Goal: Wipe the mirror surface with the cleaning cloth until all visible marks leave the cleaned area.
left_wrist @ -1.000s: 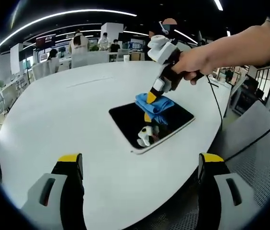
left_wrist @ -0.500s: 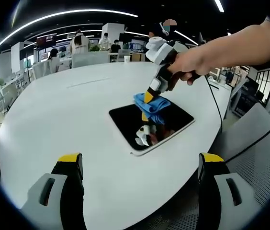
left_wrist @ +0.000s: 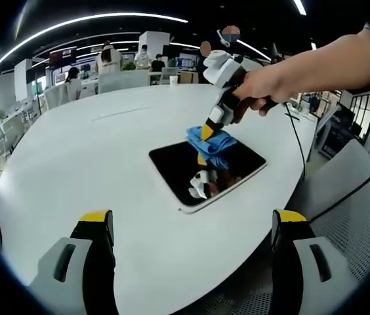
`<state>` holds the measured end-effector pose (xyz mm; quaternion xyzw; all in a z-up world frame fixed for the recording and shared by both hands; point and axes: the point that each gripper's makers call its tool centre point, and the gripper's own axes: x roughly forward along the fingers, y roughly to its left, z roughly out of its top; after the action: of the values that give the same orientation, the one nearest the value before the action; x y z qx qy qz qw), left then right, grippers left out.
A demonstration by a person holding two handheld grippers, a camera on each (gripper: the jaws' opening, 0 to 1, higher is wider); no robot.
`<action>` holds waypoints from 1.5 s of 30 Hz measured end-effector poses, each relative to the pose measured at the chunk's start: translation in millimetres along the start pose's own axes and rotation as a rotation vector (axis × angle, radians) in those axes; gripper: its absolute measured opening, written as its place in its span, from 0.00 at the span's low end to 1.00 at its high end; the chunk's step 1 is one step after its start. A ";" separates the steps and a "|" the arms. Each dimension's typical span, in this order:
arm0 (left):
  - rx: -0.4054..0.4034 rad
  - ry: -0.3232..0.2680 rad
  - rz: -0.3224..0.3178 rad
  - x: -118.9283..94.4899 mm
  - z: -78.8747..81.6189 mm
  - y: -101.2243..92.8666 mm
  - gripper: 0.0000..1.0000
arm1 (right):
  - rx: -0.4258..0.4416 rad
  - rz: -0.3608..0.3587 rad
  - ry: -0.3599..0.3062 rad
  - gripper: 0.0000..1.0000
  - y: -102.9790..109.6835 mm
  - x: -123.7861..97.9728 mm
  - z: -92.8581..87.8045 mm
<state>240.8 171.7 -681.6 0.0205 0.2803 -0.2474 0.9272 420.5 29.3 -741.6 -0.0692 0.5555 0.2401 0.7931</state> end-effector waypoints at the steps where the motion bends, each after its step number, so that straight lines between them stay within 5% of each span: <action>1: -0.002 0.000 0.001 -0.1 0.1 0.3 0.99 | 0.001 -0.002 0.000 0.01 -1.6 -1.6 -1.2; 22: -0.002 0.004 -0.011 3.3 -8.5 5.8 0.99 | 0.009 -0.039 0.002 0.01 -26.3 -12.3 -11.4; 45: -0.006 0.005 0.007 5.2 -10.3 9.4 0.99 | 0.038 -0.050 -0.001 0.01 -27.8 -15.1 -16.2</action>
<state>243.7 179.4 -694.0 0.0192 0.2834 -0.2431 0.9275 415.5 -5.6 -738.2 -0.0678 0.5579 0.2096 0.8001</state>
